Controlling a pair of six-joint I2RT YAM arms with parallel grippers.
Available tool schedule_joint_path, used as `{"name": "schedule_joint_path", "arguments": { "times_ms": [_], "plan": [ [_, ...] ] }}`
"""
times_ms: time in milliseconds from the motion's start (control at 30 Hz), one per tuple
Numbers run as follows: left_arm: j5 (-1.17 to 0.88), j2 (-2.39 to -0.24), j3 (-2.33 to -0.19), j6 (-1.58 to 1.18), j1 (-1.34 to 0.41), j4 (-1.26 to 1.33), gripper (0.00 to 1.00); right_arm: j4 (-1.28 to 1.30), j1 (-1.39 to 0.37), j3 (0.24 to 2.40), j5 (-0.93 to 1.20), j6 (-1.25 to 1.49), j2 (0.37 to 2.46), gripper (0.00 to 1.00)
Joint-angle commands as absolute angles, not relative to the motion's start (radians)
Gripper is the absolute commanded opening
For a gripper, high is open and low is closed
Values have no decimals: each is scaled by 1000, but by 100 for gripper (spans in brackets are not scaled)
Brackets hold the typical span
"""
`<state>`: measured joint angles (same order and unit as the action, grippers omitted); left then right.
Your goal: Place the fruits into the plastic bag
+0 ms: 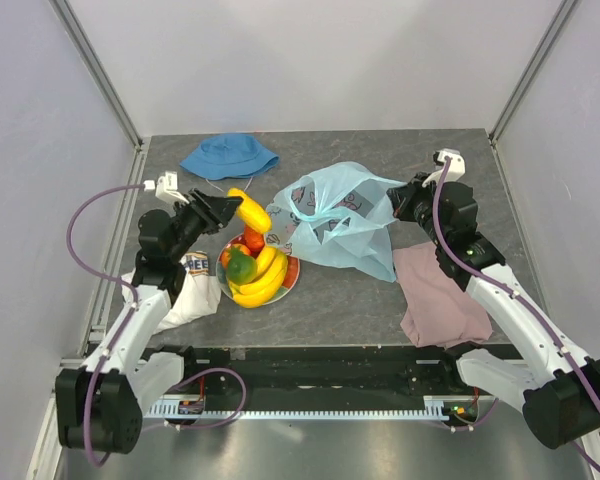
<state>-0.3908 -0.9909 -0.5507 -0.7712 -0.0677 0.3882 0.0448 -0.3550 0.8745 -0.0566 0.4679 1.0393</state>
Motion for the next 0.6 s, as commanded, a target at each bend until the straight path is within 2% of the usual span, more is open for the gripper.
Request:
{"name": "schedule_joint_path", "arguments": {
  "times_ms": [0, 200, 400, 567],
  "plan": [
    [-284, -897, -678, -576, -188, 384, 29, 12, -353, 856, -35, 482, 1014, 0],
    [-190, -959, -834, -396, -452, 347, 29, 8, -353, 853, -25, 489, 1017, 0],
    [-138, -1106, -960, -259, -704, 397, 29, 8, -353, 851, -6, 495, 1020, 0],
    [-120, -1256, -1034, -186, -805, 445, 29, 8, -353, 850, -2, 499, 1022, 0]
  ]
}}
